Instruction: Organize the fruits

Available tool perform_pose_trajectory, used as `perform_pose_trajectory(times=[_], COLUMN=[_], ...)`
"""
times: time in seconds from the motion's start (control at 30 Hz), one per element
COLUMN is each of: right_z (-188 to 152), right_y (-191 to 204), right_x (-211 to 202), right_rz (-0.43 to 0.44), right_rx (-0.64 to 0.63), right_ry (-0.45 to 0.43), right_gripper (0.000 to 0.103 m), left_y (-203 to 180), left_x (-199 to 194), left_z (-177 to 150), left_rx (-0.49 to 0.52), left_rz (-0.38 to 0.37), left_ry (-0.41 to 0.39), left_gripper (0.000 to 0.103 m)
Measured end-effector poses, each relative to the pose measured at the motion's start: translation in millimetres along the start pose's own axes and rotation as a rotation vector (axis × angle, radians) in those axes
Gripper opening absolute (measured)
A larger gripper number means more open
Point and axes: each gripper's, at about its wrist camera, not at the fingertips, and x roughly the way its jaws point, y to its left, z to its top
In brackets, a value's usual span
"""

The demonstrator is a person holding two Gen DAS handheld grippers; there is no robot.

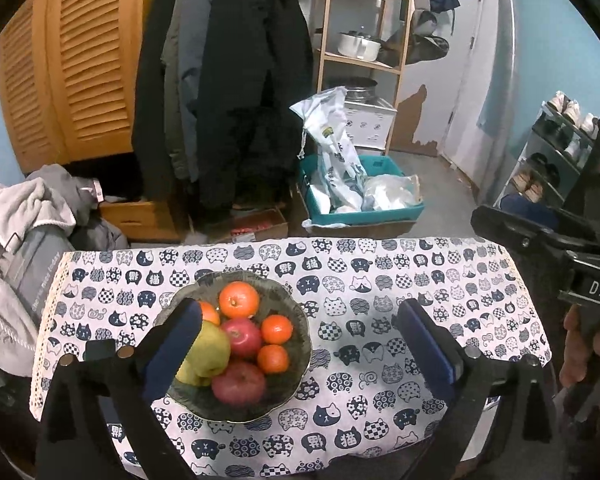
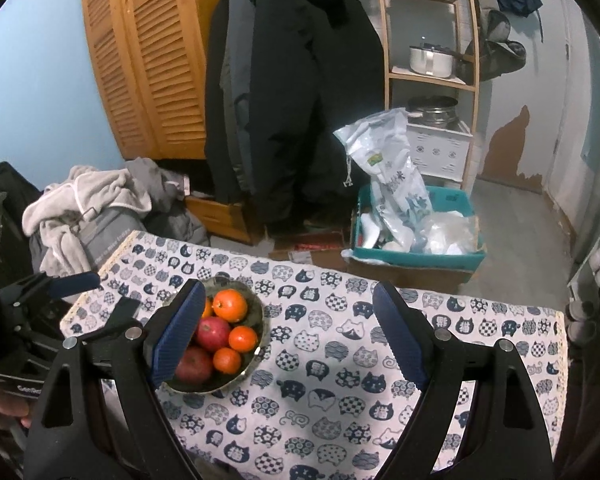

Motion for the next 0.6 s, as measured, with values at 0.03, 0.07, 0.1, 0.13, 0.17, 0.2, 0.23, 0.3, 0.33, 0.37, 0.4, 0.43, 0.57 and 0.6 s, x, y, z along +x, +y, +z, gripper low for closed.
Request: perform_pose_trajectory(times=[0.03, 0.07, 0.1, 0.13, 0.17, 0.2, 0.23, 0.3, 0.33, 0.37, 0.4, 0.43, 0.57, 0.6], right_z=[0.0, -0.1, -0.2, -0.5, -1.0, -1.3, -2.1, -2.8, -3.1, -3.1, -3.0, -3.1, -3.3, -3.4], right_y=[-1.3, -1.5, -1.7, -1.9, -2.2, -2.6, -2.4, -2.6, -2.6, -2.4, -2.4, -2.6, -3.9, -3.9], right_x=[-0.2, -0.1, 0.1, 1.0, 1.4, 2.3, 2.2, 2.4, 2.4, 2.2, 2.3, 2.3, 2.4, 2.3], right_rz=[0.002, 0.002, -0.001, -0.002, 0.000, 0.001, 0.001, 0.003, 0.003, 0.002, 0.001, 0.001, 0.001, 0.000], right_rx=[0.002, 0.001, 0.001, 0.003, 0.004, 0.005, 0.006, 0.005, 0.004, 0.005, 0.006, 0.007, 0.008, 0.008], right_ry=[0.000, -0.001, 0.000, 0.003, 0.005, 0.009, 0.010, 0.012, 0.013, 0.013, 0.013, 0.014, 0.014, 0.013], right_gripper=[0.085, 0.085, 0.085, 0.085, 0.085, 0.085, 0.085, 0.085, 0.085, 0.085, 0.085, 0.085, 0.085, 0.085], left_y=[-0.8, -1.3, -1.7, -2.1, -2.3, -2.8, -3.5, -3.7, -4.0, -4.2, -4.3, -4.3, -6.8, -7.1], left_x=[0.4, 1.1, 1.8, 2.7, 3.4, 4.0, 4.3, 4.9, 5.4, 5.4, 5.5, 5.3, 4.3, 3.8], left_z=[0.0, 0.0, 0.2, 0.2, 0.1, 0.2, 0.4, 0.7, 1.0, 1.0, 1.0, 1.0, -0.1, -0.4], left_rx=[0.003, 0.003, 0.003, 0.003, 0.005, 0.007, 0.008, 0.007, 0.005, 0.004, 0.004, 0.006, 0.022, 0.021], left_rz=[0.003, 0.005, 0.005, 0.006, 0.009, 0.012, 0.013, 0.017, 0.016, 0.015, 0.015, 0.016, 0.023, 0.023], left_ry=[0.000, 0.002, 0.004, 0.007, 0.009, 0.010, 0.010, 0.011, 0.012, 0.012, 0.013, 0.013, 0.009, 0.008], left_gripper=[0.099, 0.099, 0.099, 0.099, 0.099, 0.099, 0.099, 0.099, 0.099, 0.099, 0.099, 0.099, 0.099, 0.099])
